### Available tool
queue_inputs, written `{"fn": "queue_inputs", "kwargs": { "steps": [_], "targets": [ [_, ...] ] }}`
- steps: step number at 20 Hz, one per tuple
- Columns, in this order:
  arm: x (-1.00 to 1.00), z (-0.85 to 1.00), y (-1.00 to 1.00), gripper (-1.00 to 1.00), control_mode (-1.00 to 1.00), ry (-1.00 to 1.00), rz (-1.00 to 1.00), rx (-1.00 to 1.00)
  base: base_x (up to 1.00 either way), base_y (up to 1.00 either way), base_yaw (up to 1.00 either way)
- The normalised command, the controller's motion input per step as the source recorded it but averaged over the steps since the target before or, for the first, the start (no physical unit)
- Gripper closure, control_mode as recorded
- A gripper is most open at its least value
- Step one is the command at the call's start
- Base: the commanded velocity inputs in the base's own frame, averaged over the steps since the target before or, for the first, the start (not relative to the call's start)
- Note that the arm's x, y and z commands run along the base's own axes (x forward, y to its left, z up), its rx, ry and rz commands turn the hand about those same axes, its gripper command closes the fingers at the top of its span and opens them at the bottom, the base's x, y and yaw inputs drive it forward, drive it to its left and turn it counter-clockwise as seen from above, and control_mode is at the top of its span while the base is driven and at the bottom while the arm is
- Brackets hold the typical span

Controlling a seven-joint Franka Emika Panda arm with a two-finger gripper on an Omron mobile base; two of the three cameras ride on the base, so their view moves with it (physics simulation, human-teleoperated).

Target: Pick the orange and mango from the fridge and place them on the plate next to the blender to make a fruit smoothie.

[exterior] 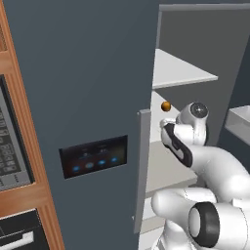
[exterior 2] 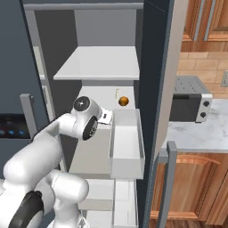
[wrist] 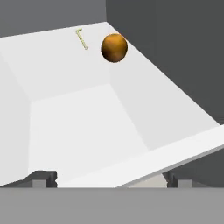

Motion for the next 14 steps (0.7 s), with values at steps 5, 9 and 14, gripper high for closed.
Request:
{"fn": "queue_inputs", "kwargs": {
  "steps": [5, 9, 14],
  "targets": [
    [0.6, 0.0, -0.1, -1.0, -1.0, -0.01, 0.0, 0.0, 0.0, 0.0, 0.0],
    [0.54, 0.0, -0.07, -1.0, -1.0, 0.0, -0.01, 0.0, 0.0, 0.0, 0.0],
    [0.44, 0.0, -0.18, -1.0, -1.0, -0.03, -0.01, 0.0, 0.0, 0.0, 0.0]
  ]
}}
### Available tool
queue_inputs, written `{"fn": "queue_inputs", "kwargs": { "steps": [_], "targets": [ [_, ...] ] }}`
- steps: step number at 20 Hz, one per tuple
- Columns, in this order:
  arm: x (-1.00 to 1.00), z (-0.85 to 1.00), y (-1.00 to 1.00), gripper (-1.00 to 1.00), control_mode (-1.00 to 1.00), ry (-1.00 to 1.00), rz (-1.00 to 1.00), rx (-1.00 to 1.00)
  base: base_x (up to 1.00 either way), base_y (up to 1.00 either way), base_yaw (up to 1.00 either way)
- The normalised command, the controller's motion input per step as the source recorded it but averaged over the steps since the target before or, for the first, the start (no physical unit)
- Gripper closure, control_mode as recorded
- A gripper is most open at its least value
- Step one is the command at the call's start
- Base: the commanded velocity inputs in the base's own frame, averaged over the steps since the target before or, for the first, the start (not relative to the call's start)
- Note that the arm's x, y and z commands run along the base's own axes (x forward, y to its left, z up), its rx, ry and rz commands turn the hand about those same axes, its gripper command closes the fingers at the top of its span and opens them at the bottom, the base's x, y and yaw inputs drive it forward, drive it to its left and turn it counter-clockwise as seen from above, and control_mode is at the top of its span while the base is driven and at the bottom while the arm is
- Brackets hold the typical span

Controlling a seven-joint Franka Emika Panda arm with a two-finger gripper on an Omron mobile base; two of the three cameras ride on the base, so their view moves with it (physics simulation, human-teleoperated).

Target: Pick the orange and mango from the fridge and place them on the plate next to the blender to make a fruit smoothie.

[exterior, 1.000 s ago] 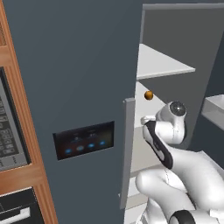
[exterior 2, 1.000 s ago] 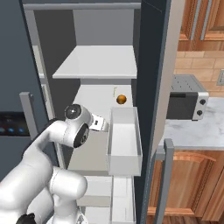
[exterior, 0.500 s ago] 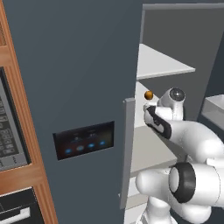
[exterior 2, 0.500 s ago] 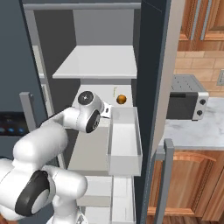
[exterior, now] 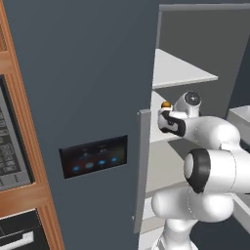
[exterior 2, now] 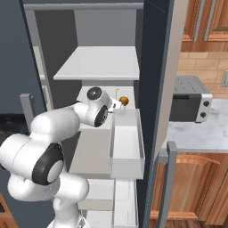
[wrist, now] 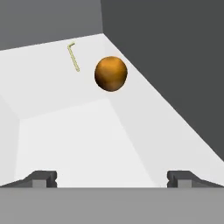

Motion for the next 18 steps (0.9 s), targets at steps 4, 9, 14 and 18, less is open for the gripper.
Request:
{"fn": "queue_inputs", "kwargs": {
  "steps": [4, 9, 14, 18],
  "targets": [
    [0.32, 0.0, -0.13, -1.0, -1.0, -0.09, -0.03, 0.0, 0.0, 0.0, 0.0],
    [0.41, -0.04, -0.01, -1.0, -1.0, -0.07, 0.0, 0.0, 0.0, 0.0, 0.0],
    [0.44, 0.0, -0.06, -1.0, -1.0, -0.01, 0.0, 0.0, 0.0, 0.0, 0.0],
    [0.49, 0.0, -0.19, -1.0, -1.0, 0.0, 0.0, 0.0, 0.0, 0.0, 0.0]
  ]
}}
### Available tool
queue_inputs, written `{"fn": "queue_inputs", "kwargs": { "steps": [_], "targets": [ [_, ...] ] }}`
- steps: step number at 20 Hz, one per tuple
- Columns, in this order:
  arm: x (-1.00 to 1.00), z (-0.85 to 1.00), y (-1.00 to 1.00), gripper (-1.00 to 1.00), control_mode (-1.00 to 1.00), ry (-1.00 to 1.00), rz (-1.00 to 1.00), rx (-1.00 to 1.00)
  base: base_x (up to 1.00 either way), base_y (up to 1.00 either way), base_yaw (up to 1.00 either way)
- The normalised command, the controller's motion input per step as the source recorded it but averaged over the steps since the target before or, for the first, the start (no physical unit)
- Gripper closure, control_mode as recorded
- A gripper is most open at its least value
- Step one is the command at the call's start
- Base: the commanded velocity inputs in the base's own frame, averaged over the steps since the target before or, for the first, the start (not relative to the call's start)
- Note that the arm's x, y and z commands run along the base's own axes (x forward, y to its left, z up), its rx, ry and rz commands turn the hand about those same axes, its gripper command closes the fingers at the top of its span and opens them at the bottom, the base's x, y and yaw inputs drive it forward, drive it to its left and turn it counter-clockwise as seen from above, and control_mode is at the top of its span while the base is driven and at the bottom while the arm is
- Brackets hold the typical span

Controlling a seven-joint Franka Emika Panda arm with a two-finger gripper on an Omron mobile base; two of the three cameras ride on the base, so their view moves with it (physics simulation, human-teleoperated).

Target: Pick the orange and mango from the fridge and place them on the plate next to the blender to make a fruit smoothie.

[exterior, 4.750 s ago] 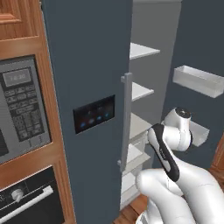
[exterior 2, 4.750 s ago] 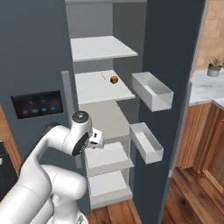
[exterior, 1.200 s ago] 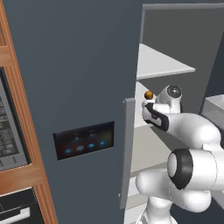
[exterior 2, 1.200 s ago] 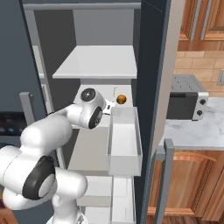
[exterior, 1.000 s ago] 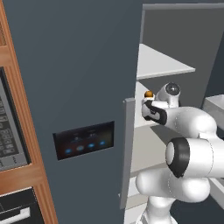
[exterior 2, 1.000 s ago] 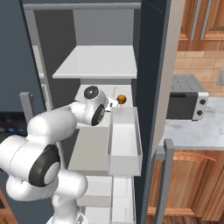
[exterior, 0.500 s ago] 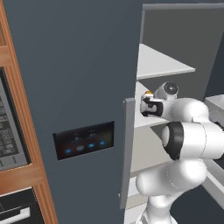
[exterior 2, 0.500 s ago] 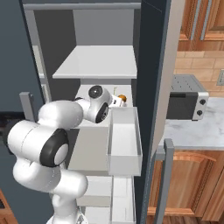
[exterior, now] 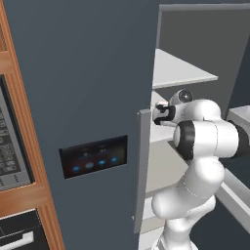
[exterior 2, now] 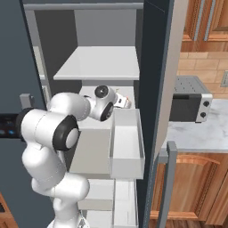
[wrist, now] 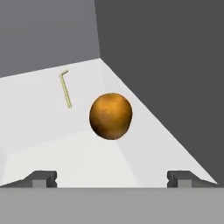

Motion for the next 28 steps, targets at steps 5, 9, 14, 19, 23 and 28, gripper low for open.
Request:
{"fn": "queue_inputs", "kwargs": {
  "steps": [5, 9, 14, 19, 23, 28],
  "targets": [
    [0.5, -0.02, -0.16, -1.0, -1.0, 0.01, 0.0, 0.0, 0.0, 0.0, 0.0],
    [0.51, -0.19, -0.03, -1.0, -1.0, 0.07, 0.0, 0.0, 0.0, 0.0, 0.0],
    [0.58, -0.22, 0.0, -1.0, -1.0, 0.1, 0.0, 0.0, 0.0, 0.0, 0.0],
    [0.59, -0.11, 0.0, -1.0, -1.0, 0.07, 0.0, 0.0, 0.0, 0.0, 0.0],
    [0.15, -0.37, 0.0, 1.0, -1.0, 0.05, 0.0, 0.0, 0.0, 0.0, 0.0],
    [-0.12, -0.38, 0.0, 1.0, -1.0, -0.04, 0.0, 0.0, 0.0, 0.0, 0.0]
  ]
}}
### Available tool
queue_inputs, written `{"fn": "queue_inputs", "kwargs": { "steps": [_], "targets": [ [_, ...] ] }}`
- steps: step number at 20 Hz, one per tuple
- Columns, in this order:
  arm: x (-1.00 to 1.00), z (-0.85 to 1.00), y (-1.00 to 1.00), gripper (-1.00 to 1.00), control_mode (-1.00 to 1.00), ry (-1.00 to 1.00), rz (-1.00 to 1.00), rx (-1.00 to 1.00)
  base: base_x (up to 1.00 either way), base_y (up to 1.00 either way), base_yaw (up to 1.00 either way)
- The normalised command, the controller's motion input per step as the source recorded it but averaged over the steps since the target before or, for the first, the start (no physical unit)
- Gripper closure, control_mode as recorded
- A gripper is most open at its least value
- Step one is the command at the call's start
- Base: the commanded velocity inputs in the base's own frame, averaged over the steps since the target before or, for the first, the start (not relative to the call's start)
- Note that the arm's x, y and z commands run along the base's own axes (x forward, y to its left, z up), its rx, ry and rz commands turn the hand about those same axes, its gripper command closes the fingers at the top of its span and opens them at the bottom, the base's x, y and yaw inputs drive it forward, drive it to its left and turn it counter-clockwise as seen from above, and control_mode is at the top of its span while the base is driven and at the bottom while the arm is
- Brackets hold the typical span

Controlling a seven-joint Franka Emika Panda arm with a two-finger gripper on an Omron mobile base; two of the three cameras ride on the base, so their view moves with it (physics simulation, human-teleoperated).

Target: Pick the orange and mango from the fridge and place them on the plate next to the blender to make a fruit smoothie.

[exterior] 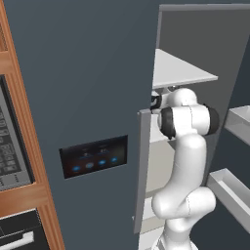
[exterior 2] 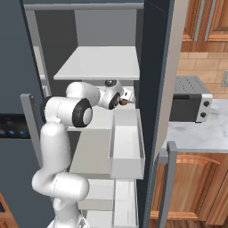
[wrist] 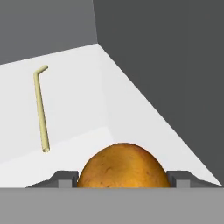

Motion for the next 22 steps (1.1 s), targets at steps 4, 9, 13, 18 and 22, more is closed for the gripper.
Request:
{"fn": "queue_inputs", "kwargs": {
  "steps": [4, 9, 13, 18, 22],
  "targets": [
    [-0.58, -0.23, 0.0, 1.0, -1.0, -0.21, 0.0, 0.0, 0.0, 0.0, 0.0],
    [-0.6, -0.05, 0.0, 1.0, -1.0, -0.12, 0.0, 0.0, 0.0, 0.0, 0.0],
    [-0.94, 0.49, -0.16, 1.0, -1.0, -0.03, 0.0, 0.0, 0.0, 0.0, 0.0],
    [-0.99, 0.63, -0.01, 1.0, -1.0, 0.01, 0.0, 0.0, 0.0, 0.0, 0.0],
    [-0.97, 0.54, 0.0, 1.0, -1.0, 0.09, 0.0, 0.0, 0.0, 0.0, 0.0]
  ]
}}
